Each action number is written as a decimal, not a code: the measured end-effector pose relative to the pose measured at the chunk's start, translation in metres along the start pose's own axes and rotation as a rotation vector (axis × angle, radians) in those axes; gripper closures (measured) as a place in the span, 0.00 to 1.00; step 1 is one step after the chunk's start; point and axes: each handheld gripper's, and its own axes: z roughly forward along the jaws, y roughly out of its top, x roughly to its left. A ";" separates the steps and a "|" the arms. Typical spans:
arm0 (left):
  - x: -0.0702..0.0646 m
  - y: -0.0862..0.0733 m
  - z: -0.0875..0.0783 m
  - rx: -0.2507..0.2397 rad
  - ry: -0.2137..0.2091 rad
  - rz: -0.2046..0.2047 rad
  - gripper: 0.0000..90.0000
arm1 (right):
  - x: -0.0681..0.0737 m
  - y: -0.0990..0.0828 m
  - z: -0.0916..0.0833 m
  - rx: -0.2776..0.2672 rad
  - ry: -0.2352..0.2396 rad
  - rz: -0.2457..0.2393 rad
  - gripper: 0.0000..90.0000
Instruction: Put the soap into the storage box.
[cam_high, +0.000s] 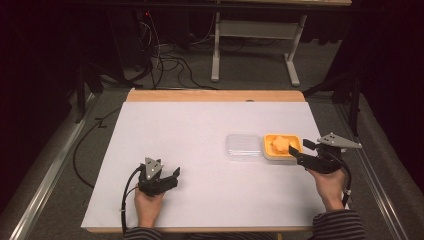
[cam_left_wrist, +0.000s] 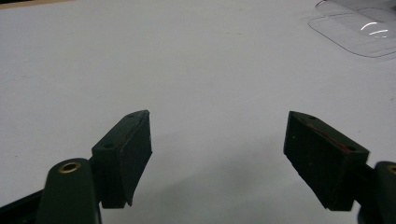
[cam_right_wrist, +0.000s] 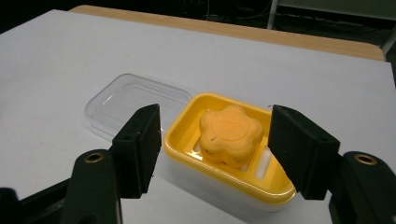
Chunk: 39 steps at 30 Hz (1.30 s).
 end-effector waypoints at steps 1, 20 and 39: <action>0.000 0.000 0.000 0.000 0.000 0.000 0.27 | 0.000 0.000 0.000 0.000 0.000 0.000 0.40; 0.000 0.000 -0.001 0.005 -0.011 0.001 0.24 | 0.002 -0.013 -0.015 -0.047 0.012 0.021 0.41; 0.000 0.000 -0.002 -0.002 -0.021 0.000 0.24 | 0.012 -0.032 -0.017 -0.043 0.024 0.024 0.41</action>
